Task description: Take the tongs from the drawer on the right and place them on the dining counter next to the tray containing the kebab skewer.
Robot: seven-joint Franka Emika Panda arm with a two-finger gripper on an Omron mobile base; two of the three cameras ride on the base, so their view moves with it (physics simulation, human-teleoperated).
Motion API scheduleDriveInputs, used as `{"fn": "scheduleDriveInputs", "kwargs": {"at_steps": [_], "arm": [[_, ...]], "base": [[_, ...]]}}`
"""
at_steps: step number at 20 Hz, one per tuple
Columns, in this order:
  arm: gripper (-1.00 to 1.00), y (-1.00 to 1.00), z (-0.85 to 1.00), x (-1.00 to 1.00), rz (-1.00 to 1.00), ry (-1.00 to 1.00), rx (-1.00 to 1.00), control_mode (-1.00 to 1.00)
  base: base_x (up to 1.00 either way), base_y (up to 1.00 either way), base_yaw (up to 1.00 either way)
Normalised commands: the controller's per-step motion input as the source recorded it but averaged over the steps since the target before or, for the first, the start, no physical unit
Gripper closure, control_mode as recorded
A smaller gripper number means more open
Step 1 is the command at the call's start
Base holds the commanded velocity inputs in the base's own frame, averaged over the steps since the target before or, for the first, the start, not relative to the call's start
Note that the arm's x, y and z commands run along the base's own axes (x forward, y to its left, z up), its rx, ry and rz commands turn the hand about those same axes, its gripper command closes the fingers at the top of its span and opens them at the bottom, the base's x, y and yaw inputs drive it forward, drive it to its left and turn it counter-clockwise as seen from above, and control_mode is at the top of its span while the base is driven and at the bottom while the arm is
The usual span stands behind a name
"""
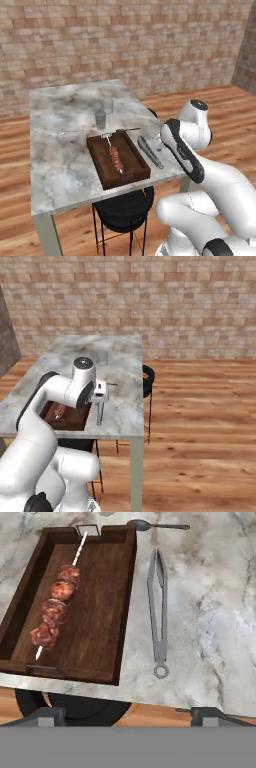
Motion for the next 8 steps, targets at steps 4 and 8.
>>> {"fn": "scheduleDriveInputs", "kwargs": {"at_steps": [4, 8], "arm": [[-1.00, 0.00, 0.76, -0.75, 0.00, -0.07, 0.00, -1.00], [-1.00, 0.00, 0.77, -0.69, 0.00, 0.00, -0.01, -1.00]], "base": [[0.00, 0.00, 0.00], [0.00, 0.00, 0.00]]}}
